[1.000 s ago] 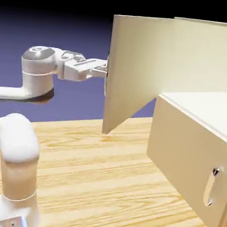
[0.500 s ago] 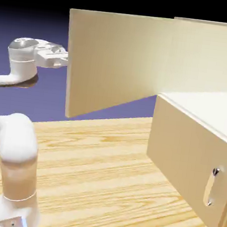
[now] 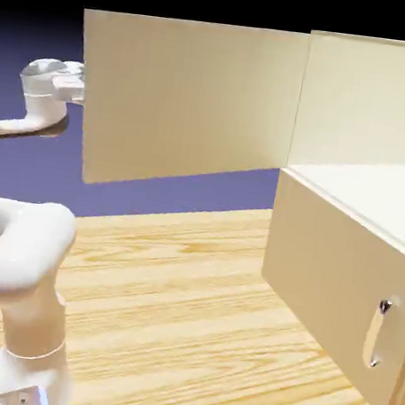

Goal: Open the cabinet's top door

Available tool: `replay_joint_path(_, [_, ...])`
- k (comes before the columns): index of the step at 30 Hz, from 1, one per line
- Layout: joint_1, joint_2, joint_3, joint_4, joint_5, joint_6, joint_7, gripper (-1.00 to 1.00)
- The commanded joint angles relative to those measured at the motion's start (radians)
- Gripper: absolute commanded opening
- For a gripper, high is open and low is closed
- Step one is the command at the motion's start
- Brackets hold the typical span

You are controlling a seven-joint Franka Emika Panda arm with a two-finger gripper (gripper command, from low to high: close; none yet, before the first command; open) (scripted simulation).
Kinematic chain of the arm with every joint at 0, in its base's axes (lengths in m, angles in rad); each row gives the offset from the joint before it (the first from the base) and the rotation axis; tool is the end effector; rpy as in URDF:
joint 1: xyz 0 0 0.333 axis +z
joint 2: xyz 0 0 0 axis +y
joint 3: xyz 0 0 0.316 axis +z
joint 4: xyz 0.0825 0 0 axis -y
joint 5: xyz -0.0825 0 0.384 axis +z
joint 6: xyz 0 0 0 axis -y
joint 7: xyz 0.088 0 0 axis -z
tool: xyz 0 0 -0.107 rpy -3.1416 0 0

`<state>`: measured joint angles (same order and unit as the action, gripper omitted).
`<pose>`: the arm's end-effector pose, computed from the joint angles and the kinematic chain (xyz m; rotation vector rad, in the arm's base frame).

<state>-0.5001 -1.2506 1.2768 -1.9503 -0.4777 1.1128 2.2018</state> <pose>0.1468 0.3953 0.5545 0.8830 -1.7459 1.8577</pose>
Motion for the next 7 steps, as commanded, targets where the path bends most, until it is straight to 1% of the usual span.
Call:
replay_joint_path(1, [-0.029,-0.002,0.013,0.036,0.004,-0.025,-0.008,-1.0])
replay_joint_path(7, [-0.198,-0.022,0.072,0.253,0.023,-0.163,-0.059,-1.0])
